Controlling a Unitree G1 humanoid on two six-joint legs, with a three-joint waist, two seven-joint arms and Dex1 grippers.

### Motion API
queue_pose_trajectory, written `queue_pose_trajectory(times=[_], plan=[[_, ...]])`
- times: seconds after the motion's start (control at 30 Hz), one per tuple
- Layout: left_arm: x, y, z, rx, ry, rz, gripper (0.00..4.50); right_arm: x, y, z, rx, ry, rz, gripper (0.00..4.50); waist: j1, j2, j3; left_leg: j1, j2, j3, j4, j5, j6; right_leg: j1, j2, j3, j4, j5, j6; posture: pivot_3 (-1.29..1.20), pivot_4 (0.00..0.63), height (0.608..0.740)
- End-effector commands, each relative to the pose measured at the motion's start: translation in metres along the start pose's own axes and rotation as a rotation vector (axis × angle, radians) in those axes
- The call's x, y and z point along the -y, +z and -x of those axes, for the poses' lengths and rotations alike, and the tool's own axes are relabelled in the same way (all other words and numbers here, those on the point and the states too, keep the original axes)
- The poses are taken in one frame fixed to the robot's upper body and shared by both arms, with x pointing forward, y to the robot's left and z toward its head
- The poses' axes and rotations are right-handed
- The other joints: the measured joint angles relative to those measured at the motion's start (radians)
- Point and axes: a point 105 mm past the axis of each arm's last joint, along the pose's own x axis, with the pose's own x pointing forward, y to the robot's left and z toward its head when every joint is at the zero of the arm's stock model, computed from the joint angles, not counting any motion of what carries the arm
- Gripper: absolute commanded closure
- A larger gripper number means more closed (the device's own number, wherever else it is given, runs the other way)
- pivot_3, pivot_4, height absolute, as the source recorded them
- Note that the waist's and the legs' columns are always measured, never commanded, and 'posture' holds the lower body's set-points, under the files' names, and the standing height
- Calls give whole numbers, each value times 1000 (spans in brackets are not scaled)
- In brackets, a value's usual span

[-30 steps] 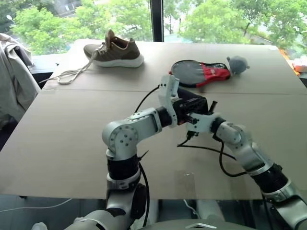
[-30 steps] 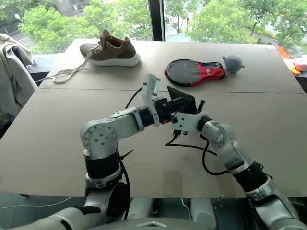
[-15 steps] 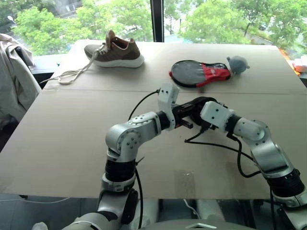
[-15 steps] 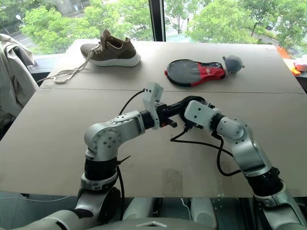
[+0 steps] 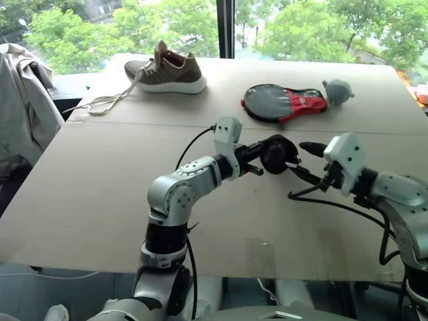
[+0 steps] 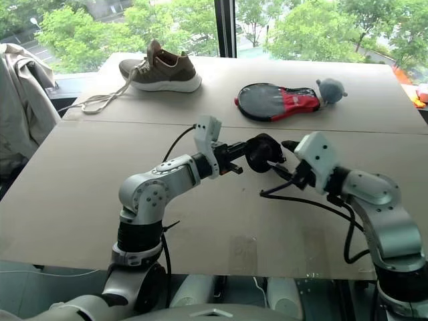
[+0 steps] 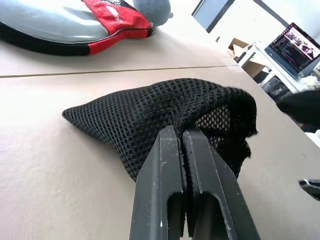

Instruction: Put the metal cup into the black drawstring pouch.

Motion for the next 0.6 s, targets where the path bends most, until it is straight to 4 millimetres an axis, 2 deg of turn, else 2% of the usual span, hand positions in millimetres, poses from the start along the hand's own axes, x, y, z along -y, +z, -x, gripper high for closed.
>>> queue_pose_trajectory(times=[0.03, 0.1, 0.17, 0.2, 0.27, 0.37, 0.5, 0.6], plan=[[5, 6, 3, 35, -18, -12, 4500, 15, -14, 11, -76, -89, 61, 1658, 0, 0, 0, 0, 0, 0, 0, 0, 0, 0, 0, 0, 0, 0, -1, 0, 150, 740], [0, 7, 6, 39, -1, -13, 4500, 16, -47, 8, -218, -101, 180, 1658, -1, 0, 0, 1, 0, 1, 0, 0, 0, 0, 0, 0, 0, -1, -2, 0, 150, 740], [-4, 7, 9, 42, 7, -23, 4500, 15, -62, 6, -262, -117, 198, 1658, -3, 0, 0, 1, 0, 4, 0, 0, 0, 1, 0, 0, 0, -2, -3, 0, 150, 740], [-8, 3, 15, 23, 21, -85, 4500, 16, -65, 3, -240, -151, 133, 1658, -6, 0, 0, 1, 0, 4, 0, 0, 0, 0, 1, 0, 0, -2, -3, 0, 150, 740], [-15, -7, 24, -23, 42, -192, 4500, 17, -68, -2, -201, -204, 48, 1658, -18, 1, 0, 2, 1, 3, -1, 0, -1, -1, 2, 2, 1, -1, -2, 0, 150, 740], [-23, -25, 38, -87, 62, -291, 4500, 14, -67, -8, -168, -220, 13, 1658, -16, 2, 1, 1, 3, 3, -2, 0, -1, -2, 3, 3, 1, -1, -2, 0, 150, 740], [-32, -39, 54, -111, 117, -279, 4500, 19, -69, -14, -131, -317, -133, 1658, -13, 1, 0, 1, 2, 3, -1, 0, 0, -2, 1, 3, 0, -1, -3, 0, 150, 740], [-37, -42, 61, -104, 157, -281, 4500, 11, -62, -25, -86, -301, -187, 1658, -9, 2, 1, 0, 2, 2, -1, 0, 0, -2, 1, 2, 1, -1, -3, 0, 150, 740]])
